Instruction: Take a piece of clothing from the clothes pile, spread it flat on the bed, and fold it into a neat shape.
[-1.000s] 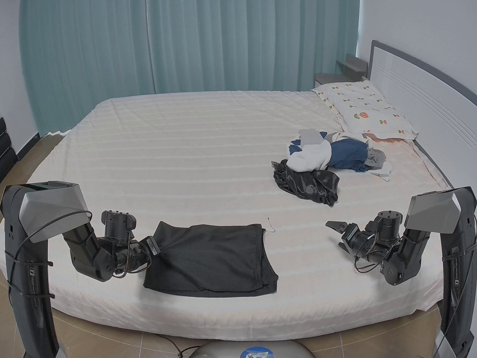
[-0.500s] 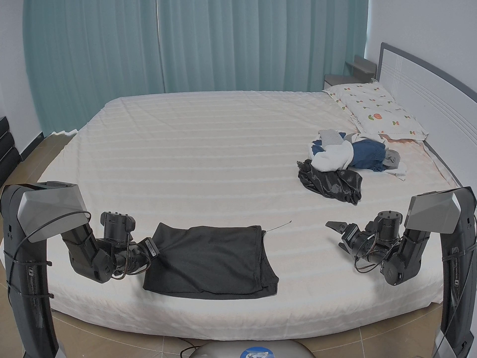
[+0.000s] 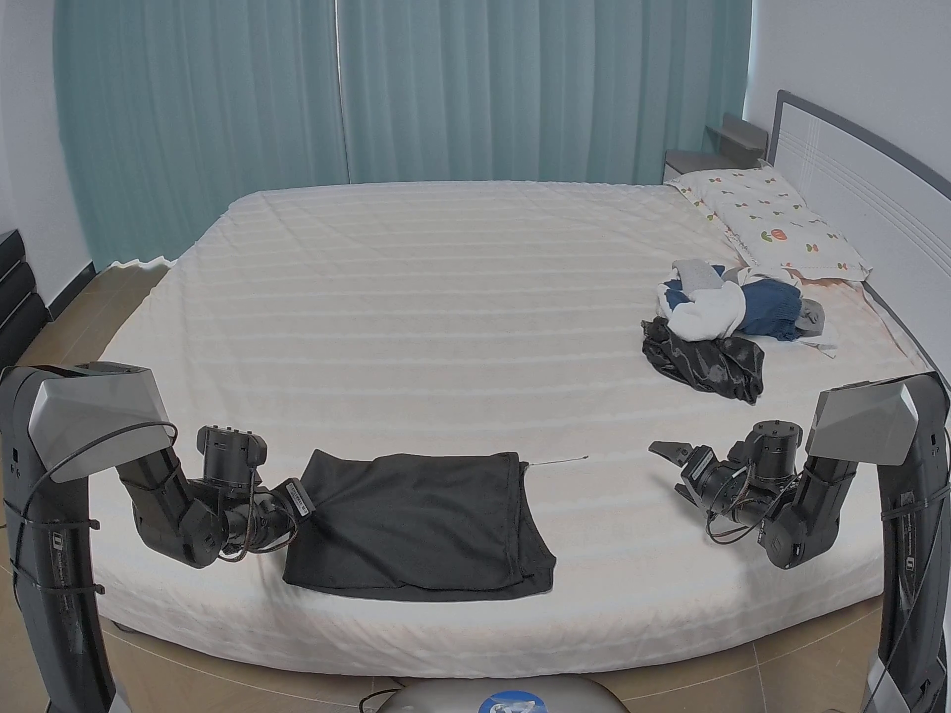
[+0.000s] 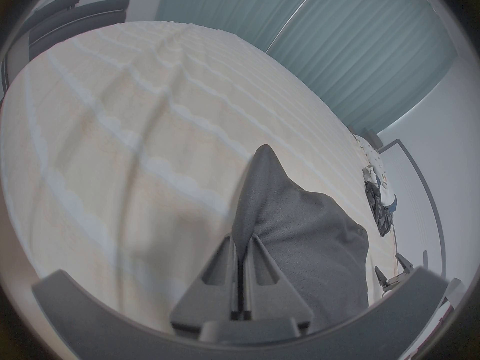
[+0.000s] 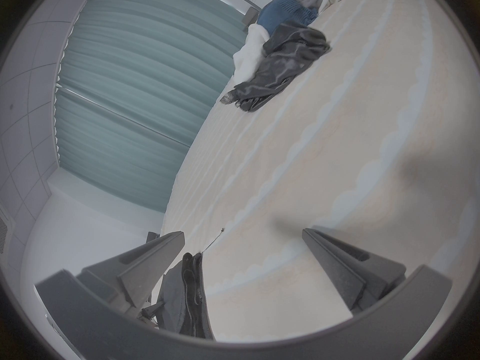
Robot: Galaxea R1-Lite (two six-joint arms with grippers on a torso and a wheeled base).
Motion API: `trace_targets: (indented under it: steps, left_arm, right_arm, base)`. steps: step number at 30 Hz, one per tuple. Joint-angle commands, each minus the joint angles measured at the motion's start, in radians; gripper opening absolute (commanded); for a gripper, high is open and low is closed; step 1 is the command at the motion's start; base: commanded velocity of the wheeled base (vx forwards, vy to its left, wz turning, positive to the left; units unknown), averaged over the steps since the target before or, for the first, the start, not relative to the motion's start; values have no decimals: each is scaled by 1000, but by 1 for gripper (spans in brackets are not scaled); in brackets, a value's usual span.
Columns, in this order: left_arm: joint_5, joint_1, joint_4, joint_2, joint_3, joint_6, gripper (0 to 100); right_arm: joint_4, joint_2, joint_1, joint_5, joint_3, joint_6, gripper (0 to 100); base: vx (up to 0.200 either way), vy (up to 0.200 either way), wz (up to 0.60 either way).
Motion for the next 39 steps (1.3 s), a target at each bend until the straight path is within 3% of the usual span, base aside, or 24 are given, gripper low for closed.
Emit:
trace_targets:
  steps: [1, 5, 14, 15, 27, 32, 39]
  left_arm:
    - [0, 0, 0, -4, 6, -1, 0]
    - [0, -2, 0, -14, 20, -1, 0]
    - [-2, -5, 0, -19, 38, -4, 0]
    - [-2, -5, 0, -20, 44, -3, 100]
    - [0, -8, -4, -67, 0, -4, 100]
    - [1, -6, -4, 21, -163, -30, 100]
    - [-2, -6, -4, 96, -241, -26, 100]
  right_arm:
    - [0, 0, 1, 1, 0, 0, 100]
    - [0, 0, 1, 1, 0, 0, 100]
    - [0, 0, 1, 1, 0, 0, 100]
    - [0, 0, 1, 1, 0, 0, 100]
    - [0, 0, 1, 1, -1, -2, 100]
    - [1, 0, 2, 1, 0, -2, 100]
    - [1, 0, 2, 1, -3, -2, 100]
  base:
    - [0, 200, 0]
    - [0, 200, 0]
    - [0, 0, 0]
    - [0, 0, 0]
    - [0, 0, 0]
    - [0, 0, 0]
    - [0, 0, 0]
